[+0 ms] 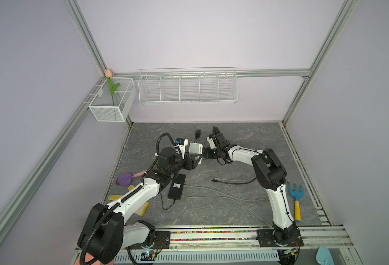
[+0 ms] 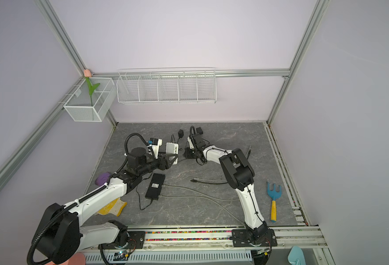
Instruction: Insert the plug into the switch port
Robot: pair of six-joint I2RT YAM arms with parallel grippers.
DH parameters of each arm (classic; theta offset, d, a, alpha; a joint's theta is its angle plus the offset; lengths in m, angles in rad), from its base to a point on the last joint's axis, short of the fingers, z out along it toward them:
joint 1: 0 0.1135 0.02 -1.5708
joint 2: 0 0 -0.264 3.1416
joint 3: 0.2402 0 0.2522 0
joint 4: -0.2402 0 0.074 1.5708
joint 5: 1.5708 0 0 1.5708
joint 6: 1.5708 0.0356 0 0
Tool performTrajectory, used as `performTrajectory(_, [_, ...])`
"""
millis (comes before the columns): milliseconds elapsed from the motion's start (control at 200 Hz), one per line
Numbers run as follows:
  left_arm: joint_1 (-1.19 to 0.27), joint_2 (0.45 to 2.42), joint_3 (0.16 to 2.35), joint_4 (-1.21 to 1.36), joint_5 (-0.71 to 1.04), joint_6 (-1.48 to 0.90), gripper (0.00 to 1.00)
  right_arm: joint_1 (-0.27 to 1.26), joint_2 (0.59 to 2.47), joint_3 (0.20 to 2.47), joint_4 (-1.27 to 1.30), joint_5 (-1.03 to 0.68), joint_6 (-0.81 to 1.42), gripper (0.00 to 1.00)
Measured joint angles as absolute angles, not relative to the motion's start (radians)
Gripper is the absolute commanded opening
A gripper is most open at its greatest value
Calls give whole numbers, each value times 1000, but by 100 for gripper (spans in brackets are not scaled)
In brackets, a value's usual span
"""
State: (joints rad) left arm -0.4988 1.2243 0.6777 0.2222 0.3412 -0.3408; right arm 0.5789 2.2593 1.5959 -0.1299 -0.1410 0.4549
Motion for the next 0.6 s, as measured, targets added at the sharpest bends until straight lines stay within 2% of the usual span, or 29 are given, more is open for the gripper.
performTrajectory(85, [-499,1205,646,231,341,-344,0,577,2275,1645,-188,-83,438,7])
performTrajectory(340, [-501,1292,612,235,347,-348,0,534,2293,1806,-354,53,422,7])
performTrajectory(370, [-503,1313,613,234,347,-348,0,527,2293,1820,-360,66,419,9])
performTrajectory(485, [-521,1411,633,215,341,-344,0,508,2291,1836,-381,92,413,28])
performTrajectory(600, [-544,1493,683,175,328,-332,0,510,2251,1748,-361,83,394,36])
